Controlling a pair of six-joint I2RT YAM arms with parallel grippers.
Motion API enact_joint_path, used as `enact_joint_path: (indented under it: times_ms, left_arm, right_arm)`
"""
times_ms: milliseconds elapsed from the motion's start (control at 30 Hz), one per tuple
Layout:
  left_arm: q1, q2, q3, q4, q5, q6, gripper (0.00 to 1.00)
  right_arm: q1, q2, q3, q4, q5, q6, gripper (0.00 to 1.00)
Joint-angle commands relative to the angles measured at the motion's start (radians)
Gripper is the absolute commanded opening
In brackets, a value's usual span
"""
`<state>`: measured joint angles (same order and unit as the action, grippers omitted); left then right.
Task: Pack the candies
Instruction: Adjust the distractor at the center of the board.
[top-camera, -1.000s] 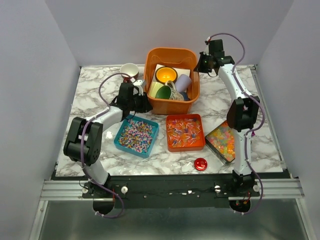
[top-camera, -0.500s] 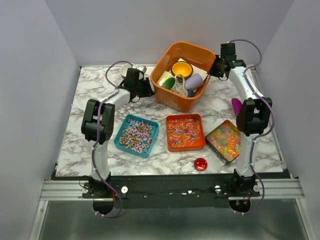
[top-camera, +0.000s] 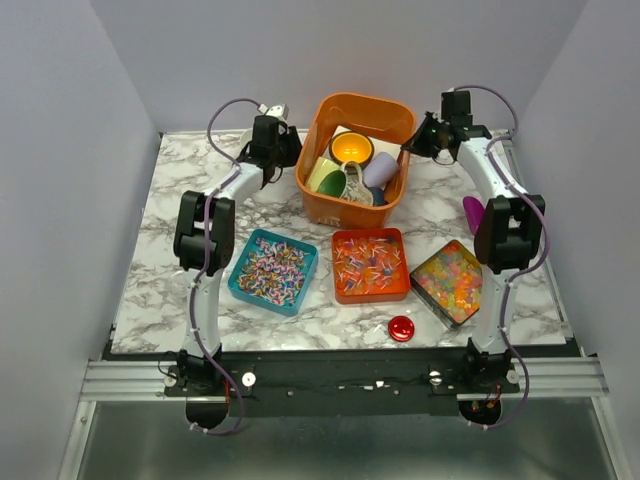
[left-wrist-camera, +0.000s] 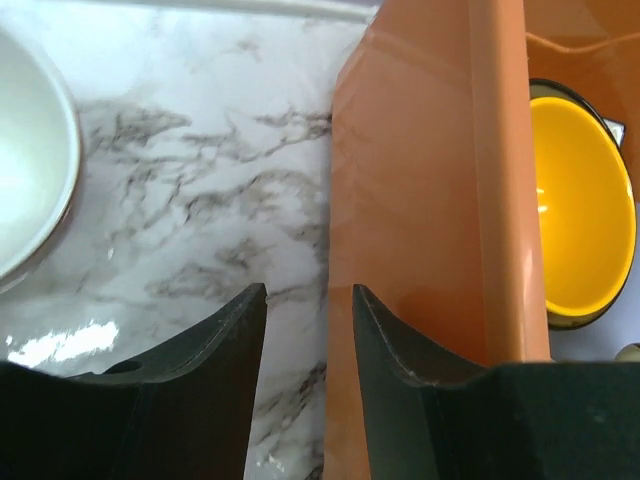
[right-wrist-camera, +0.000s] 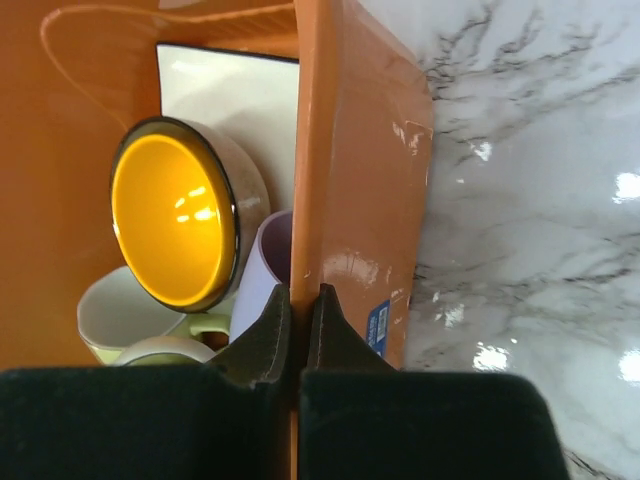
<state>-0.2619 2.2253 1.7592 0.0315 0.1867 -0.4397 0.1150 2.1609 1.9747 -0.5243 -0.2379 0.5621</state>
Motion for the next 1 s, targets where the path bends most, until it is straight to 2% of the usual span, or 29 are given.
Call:
enact_joint_path:
  times_ms: [0,133,400,600,733,833,933,967]
  left_arm:
    - [-0.047,-0.163,-0.114,0.064,0.092,-0.080,0.52]
    - [-0.034,-0.283,-0.225,0.064,0.077,-0.051,0.54]
    - [-0.005,-0.360,-0.280,-0.111,0.059,0.079,0.54]
    - [0.018,-0.506,-0.414,-0.130,-0.050,0.075,0.53]
    - [0.033,-0.611,-0.480,-0.201,-0.069,0.101,0.51]
    - [0.035,-0.714,-0.570,-0.220,0.002,0.173,0.45]
    - [0.035,-0.855,-0.722,-0.200,0.077,0.255,0.26]
    - [0.032,-0.925,-0.754,-0.203,0.150,0.289,0.10]
  right_arm:
    - [0.124,0.065,-0.008,-0.144,-0.440,0.062,0.01]
    - [0.120,0.070,-0.017,-0.140,-0.442,0.065,0.01]
    - [0.100,0.093,0.068,-0.143,-0.374,0.041,0.01]
    - [0.074,0.100,0.099,-0.154,-0.312,0.027,0.01]
    - [0.048,0.108,0.128,-0.166,-0.278,0.019,0.01]
    - [0.026,0.103,0.130,-0.171,-0.270,0.012,0.01]
    - [0.011,0.086,0.102,-0.174,-0.270,0.004,0.01]
    - [0.003,0.079,0.096,-0.174,-0.271,0.002,0.01]
